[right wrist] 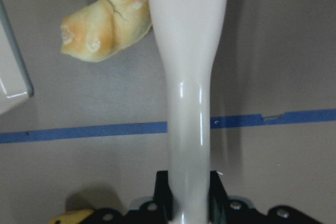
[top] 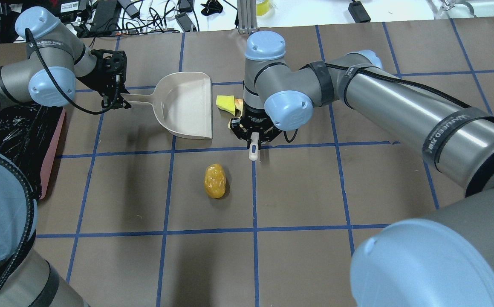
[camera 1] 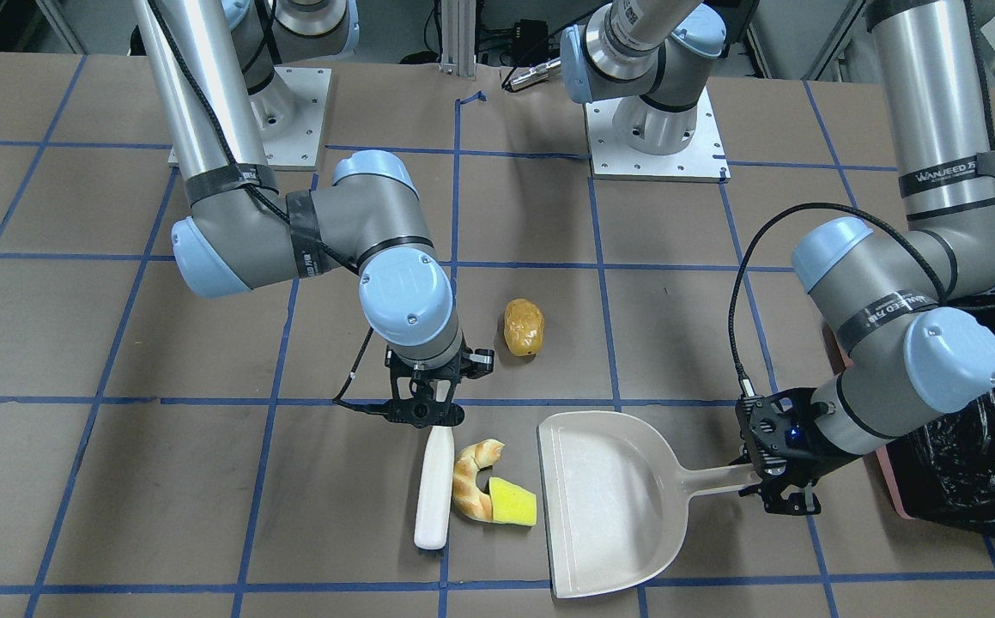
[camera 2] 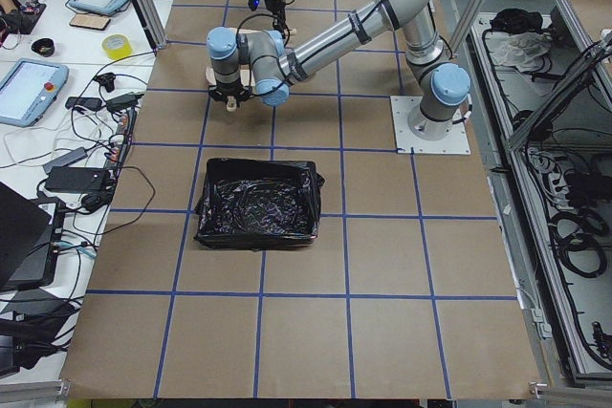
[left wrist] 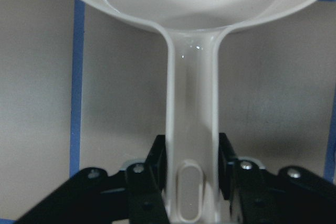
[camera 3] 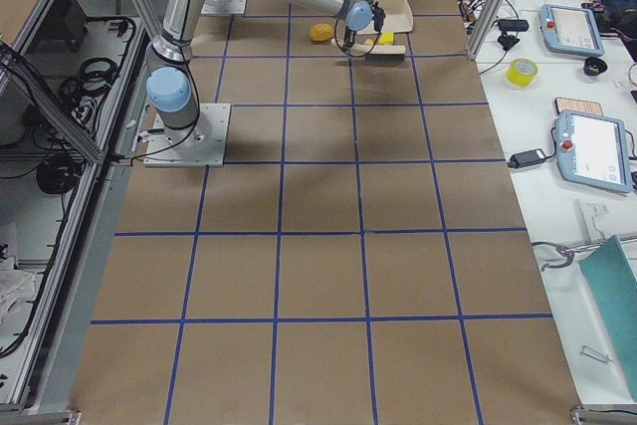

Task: Sweep and dump trash into bin
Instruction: 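Sweep the sponge and bread roll into the dustpan with the right gripper's brush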

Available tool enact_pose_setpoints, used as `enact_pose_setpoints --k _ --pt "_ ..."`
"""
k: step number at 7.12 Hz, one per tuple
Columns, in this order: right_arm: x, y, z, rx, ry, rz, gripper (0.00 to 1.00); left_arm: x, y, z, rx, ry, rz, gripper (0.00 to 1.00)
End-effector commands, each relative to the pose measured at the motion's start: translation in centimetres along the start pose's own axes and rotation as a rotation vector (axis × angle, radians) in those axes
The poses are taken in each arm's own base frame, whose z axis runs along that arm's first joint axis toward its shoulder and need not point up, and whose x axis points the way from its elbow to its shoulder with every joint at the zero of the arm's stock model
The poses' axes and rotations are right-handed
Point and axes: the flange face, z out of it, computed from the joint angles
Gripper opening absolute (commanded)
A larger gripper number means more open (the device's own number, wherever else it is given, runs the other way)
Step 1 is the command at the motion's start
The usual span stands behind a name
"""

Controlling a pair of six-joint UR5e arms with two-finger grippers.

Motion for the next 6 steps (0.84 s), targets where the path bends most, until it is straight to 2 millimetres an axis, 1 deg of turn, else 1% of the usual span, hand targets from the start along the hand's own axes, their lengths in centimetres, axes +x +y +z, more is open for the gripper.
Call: enact_pose_setpoints --k 1,3,4,5,6 --pt "-3.9 -0.6 0.0 -0.001 -0.053 0.048 0.00 0.0 0.0 0.1 0.001 0.001 0.000 0.00" --pt "-7.6 -1.2 0.1 0.008 -0.090 0.092 0.00 0.0 0.0 0.2 0.003 0.003 0.000 0.00" --pt "-8.9 -1.7 0.1 0.005 -0.112 0.107 0.00 0.0 0.0 0.2 0.002 0.002 0.000 0.00" --pt "-10.2 -1.7 0.2 0.010 -0.118 0.121 0.00 0.0 0.0 0.3 0.003 0.003 0.000 0.00" --pt "-12.0 -1.7 -0.2 0.005 -0.157 0.136 0.00 0.0 0.1 0.3 0.002 -0.001 -0.001 0.00"
